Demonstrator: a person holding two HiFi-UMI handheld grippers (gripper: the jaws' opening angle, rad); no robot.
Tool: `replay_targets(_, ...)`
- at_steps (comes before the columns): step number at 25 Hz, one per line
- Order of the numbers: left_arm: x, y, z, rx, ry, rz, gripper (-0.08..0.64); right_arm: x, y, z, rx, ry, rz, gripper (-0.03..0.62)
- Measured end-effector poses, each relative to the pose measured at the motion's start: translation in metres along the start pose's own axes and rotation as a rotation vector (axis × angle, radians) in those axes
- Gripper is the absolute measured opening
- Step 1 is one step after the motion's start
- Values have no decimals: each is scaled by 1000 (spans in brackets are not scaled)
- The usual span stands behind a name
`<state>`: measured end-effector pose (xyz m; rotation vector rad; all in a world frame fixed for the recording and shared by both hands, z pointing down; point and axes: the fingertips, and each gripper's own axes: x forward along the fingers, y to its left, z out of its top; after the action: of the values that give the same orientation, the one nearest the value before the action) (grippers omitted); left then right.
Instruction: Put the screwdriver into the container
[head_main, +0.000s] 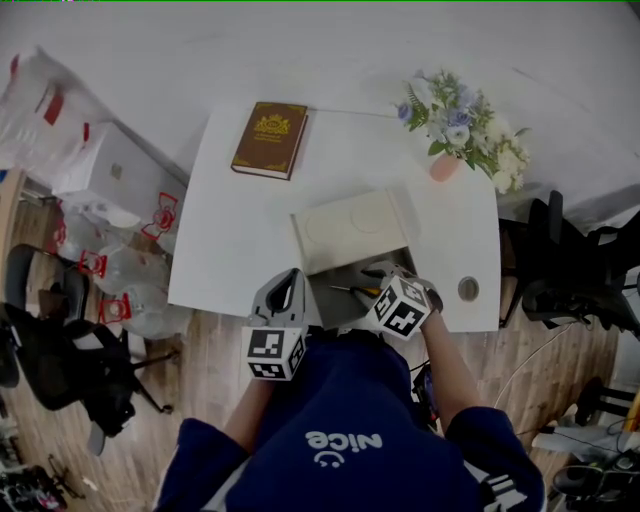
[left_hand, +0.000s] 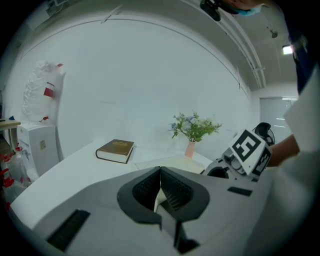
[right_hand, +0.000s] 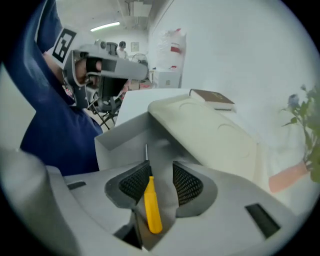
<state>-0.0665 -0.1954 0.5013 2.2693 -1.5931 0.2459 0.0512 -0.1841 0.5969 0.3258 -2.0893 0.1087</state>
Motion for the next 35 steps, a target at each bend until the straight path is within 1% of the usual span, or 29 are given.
replay_targets(4, 2, -7, 2, 12, -6, -20, 17, -30, -11, 25, 121, -178, -76, 161)
replay_targets(8, 3, -16, 4, 30, -14, -47, 17, -63, -26, 35, 196, -297, -208, 161)
replay_targets(10, 3, -22, 9, 45, -23, -63, 17, -79, -32, 39, 250, -361, -248, 161)
replay_targets(12, 4, -28, 14, 53, -35, -80, 17, -94, -36, 39, 313, -423, -273, 163)
replay_targets(17, 7, -45, 21, 80, -59, -127, 17, -120, -40, 21, 435, -521, -391, 163)
replay_targets(20, 7, -58, 24, 86, -68, -170, 17, -128, -33, 6, 481, -547, -454, 163)
replay_targets(26, 10, -69, 26, 104, -77, -207, 17, -131, -17, -16, 563, -553, -504, 163)
replay_targets(30, 10, -75, 27, 103, -82, -221, 17, -136, -19, -21, 577, -558, -541, 163)
replay_targets(33, 8, -78, 25, 101, -81, -228, 17, -141, -22, -21, 579, -584, -565, 160)
replay_targets(35, 7, -78, 24, 99, -80, -228, 17, -142, -21, -21, 583, -583, -567, 138)
